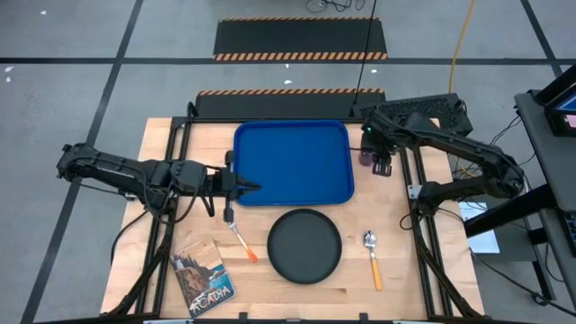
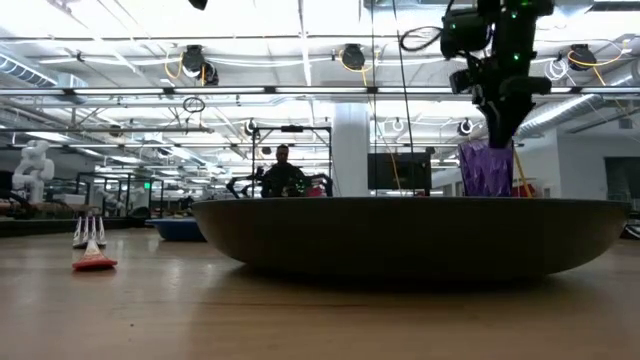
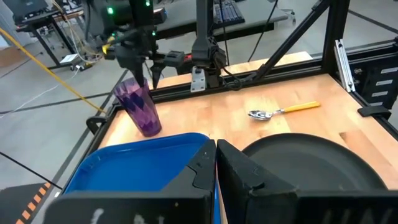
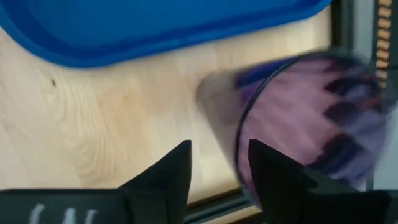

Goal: Pick and place plate/cup/fork/spoon on tray
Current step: Put the violet cup on the blue serving tray

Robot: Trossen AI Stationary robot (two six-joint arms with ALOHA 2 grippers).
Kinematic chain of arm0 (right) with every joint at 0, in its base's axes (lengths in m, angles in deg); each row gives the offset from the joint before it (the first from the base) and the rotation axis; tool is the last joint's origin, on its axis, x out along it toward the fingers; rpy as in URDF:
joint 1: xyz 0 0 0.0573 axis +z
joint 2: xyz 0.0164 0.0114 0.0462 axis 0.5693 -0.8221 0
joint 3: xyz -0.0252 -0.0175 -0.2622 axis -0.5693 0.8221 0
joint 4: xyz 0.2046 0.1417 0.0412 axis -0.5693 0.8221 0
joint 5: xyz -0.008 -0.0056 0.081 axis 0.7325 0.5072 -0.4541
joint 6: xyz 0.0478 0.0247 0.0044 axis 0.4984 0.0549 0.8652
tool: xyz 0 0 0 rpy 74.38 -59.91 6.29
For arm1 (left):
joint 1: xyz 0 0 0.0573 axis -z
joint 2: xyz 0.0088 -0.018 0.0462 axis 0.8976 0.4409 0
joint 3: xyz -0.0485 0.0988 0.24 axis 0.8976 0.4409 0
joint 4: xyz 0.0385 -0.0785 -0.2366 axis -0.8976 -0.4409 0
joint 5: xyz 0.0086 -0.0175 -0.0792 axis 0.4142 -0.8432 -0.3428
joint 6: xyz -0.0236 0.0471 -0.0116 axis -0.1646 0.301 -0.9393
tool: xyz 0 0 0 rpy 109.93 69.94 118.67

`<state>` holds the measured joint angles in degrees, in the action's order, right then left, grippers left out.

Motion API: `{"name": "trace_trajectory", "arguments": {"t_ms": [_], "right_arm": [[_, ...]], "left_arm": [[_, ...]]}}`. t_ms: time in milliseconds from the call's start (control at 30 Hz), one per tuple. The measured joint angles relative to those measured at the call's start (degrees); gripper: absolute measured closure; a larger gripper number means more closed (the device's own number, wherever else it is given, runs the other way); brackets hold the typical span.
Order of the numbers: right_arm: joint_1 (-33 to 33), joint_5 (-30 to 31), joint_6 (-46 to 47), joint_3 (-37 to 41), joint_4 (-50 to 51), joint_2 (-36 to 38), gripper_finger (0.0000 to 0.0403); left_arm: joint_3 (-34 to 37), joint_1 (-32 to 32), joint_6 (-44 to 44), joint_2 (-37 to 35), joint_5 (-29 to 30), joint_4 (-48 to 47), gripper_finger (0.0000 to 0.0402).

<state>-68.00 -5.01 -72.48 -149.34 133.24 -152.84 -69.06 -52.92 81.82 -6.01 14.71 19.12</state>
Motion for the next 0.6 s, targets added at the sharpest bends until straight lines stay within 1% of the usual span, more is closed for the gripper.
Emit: {"name": "trace_trajectory", "arguments": {"t_ms": [100,167,300,333,467,600], "right_arm": [[-0.1,0.5,-0.3,2.3,-1.4,0.0,0.0292],[-0.1,1.8,-0.3,3.0,-1.9,0.0,0.0320],[0.3,4.6,-0.2,2.9,-1.8,0.0,0.0385],[0.4,5.5,-0.2,2.4,-1.7,-0.1,0.0393],[1.5,7.0,0.0,-1.3,-1.7,0.0,0.0391],[3.2,9.5,-0.3,-7.2,-1.1,-0.7,0.0399]], "left_arm": [[0.0,0.0,0.0,0.0,0.0,0.0,0.0382],[0.0,0.0,0.1,0.0,0.0,0.0,0.0382],[0.0,0.0,0.9,0.0,0.0,0.7,0.0382],[0.0,0.0,0.9,0.0,0.0,0.9,0.0382],[0.0,0.0,1.0,0.0,0.0,1.4,0.0382],[0.0,0.0,1.6,0.0,0.0,1.3,0.0382]]}}
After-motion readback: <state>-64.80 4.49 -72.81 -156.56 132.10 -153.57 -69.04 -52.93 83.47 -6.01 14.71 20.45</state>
